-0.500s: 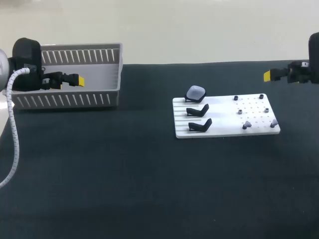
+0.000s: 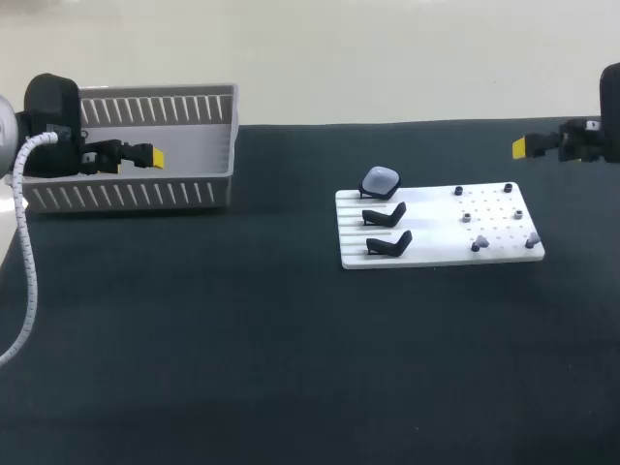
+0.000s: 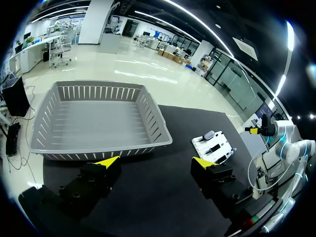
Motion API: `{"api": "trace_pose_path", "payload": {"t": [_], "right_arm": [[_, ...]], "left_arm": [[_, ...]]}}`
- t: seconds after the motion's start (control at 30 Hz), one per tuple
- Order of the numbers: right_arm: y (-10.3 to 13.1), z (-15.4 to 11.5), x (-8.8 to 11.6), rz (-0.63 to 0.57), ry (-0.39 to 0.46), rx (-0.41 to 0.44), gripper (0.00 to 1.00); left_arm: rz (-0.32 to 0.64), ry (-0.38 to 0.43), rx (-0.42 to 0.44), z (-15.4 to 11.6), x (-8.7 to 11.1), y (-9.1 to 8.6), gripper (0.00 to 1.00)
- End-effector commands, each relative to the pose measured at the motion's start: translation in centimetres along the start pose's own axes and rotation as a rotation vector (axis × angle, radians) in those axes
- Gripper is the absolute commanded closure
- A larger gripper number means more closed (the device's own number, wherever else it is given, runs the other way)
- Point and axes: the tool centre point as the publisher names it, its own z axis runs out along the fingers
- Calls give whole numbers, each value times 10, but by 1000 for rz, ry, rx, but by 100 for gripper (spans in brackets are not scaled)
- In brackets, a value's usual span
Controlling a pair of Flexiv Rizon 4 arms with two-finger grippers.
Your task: Pick up each earbud case from the left stands, insert the matching earbuds, close the lid, and place the case in the box.
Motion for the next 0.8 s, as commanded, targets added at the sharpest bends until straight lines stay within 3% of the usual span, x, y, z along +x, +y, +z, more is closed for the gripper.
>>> {"api": "trace_pose_path", "payload": {"t": [0.03,0.17,0.37,0.53,0.6,0.8], "right_arm": [[0,0,0,0,1,1,0],[0,0,0,0,1,1,0],[0,0,0,0,1,1,0],[0,0,0,0,1,1,0],[0,0,0,0,1,1,0],[0,0,0,0,1,1,0]], "left_arm": [[-1,5,-7,0,-1,-1,0],[45,15,99,2,-4,-8,0],[193,-10,307,11,-8,-20,0],[375,-32,388,19,-12,-33,0],[472,-47,470,20,-14,-42,0],[677,-30,572,31,-18,-66,0]]}}
